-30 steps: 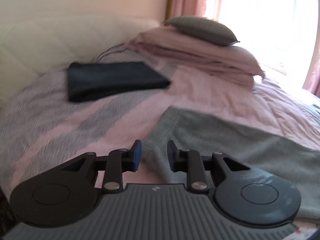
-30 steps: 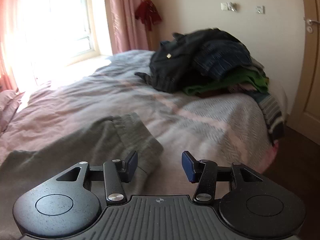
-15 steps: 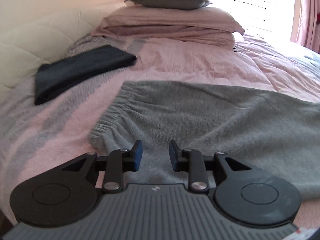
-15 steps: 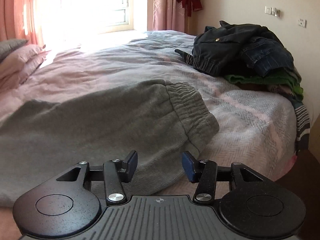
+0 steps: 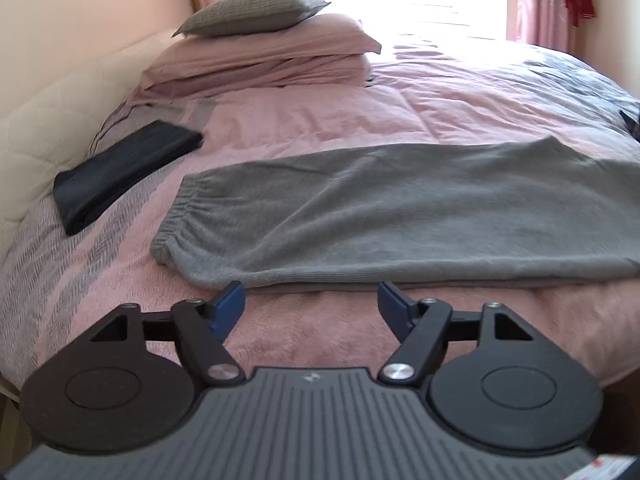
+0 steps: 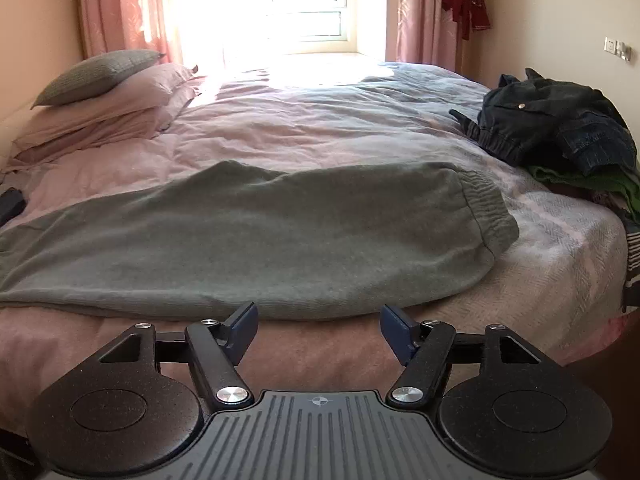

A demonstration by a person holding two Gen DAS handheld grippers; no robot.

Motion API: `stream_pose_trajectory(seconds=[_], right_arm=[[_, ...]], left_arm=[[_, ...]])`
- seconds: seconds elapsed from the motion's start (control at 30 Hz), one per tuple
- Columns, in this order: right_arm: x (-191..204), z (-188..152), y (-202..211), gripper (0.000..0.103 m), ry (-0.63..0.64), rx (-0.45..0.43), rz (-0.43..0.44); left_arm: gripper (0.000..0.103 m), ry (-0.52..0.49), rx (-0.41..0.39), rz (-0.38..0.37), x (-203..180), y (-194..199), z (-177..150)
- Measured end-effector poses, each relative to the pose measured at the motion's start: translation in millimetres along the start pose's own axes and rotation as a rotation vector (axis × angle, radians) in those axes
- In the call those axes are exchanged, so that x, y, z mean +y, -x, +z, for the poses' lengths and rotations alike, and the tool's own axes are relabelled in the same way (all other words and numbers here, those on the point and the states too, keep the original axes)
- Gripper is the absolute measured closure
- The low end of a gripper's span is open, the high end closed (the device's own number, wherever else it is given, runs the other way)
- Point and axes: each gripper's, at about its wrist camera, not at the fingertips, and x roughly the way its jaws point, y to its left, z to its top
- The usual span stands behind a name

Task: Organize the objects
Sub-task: 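Withdraw both grippers from the lengthwise-folded sweatpants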

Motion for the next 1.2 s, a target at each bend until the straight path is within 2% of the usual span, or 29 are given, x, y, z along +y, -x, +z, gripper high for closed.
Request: stream_pose_trajectory(seconds=[0.1, 0.27, 0.6, 1.2], right_arm=[[12, -4, 14, 0.037, 0.01, 0.013, 0.026], [24, -16, 26, 0.037, 0.011, 0.034, 0.057], [26, -16, 40, 0.037, 0.0, 0.003, 0.051], [14, -22, 34, 0.037, -0.03, 0.025, 0.04]], left_arm=[[0.022, -0.017, -0.001, -0.042, -11, 15, -6], [0.022, -0.047, 0.007, -0.082, -21, 31, -19], [0.021, -0.043, -0.015, -0.069, -17, 46, -20], [0.021, -0.082, 0.005, -0.088, -31, 40, -21]])
